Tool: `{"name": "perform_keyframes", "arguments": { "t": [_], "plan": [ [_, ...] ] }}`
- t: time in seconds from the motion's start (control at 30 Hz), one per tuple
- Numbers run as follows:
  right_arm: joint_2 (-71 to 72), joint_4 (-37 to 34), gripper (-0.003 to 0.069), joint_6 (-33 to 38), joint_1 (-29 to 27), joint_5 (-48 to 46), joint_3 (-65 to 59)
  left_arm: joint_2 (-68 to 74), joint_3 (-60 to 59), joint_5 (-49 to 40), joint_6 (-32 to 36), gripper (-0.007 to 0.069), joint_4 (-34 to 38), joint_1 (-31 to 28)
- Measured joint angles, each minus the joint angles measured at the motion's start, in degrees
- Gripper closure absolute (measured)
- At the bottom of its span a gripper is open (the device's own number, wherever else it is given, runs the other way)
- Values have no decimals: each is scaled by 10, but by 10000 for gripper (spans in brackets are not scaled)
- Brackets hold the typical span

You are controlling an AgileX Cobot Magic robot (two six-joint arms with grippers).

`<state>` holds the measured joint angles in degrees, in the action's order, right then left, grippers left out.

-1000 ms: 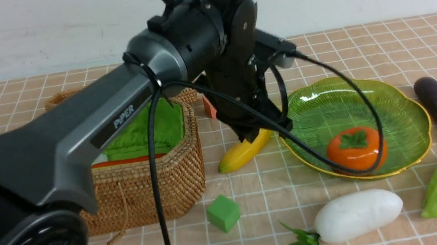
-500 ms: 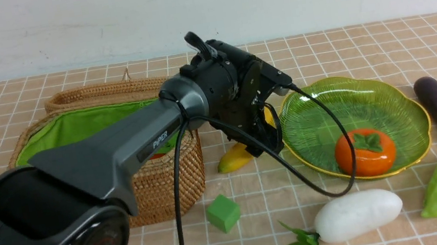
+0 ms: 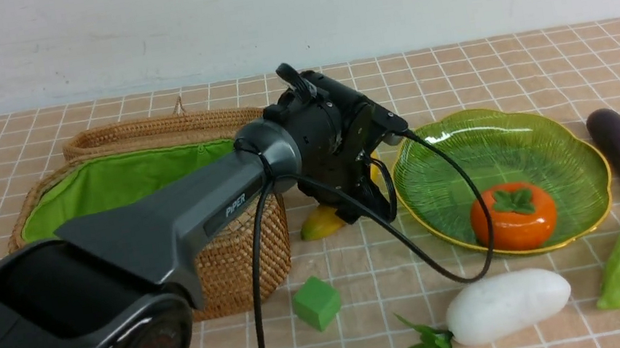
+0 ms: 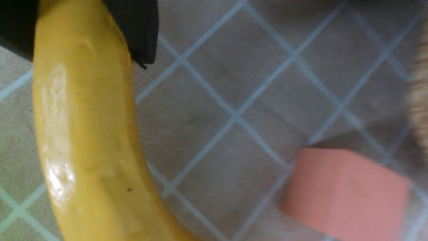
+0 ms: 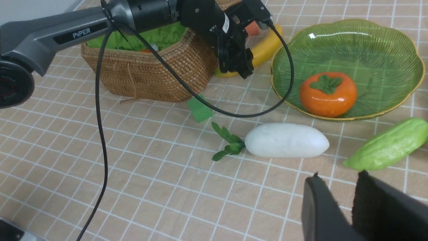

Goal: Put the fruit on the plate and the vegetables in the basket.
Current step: Use the left arm to grab a banana and put it into the right plate

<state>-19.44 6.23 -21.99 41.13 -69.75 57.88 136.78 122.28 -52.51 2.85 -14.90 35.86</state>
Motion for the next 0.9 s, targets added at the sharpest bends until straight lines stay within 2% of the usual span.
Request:
{"name": "perform_keyframes", "arguments": {
  "t": [0.2,0.33,0.37,0.47,0.53,0.8,0.83,0.9],
  "plan": [
    [0,0,487,11,0,0,0,-100,29,-44,0,312,4,3],
    [0,0,487,20,0,0,0,-140,35,-50,72,312,53,15],
    [0,-2,487,21,0,1,0,-144,37,-46,109,312,91,23],
    [0,-11,487,21,0,2,0,-118,37,-9,155,312,180,35],
    [0,-21,487,21,0,2,0,-88,37,25,174,312,210,37],
    [0,-69,487,21,0,0,0,-10,33,150,212,303,230,35],
    [0,-71,487,21,0,0,0,-7,33,160,212,288,231,35],
    [0,-75,487,21,0,0,0,-4,33,179,213,190,240,35]
  ]
}}
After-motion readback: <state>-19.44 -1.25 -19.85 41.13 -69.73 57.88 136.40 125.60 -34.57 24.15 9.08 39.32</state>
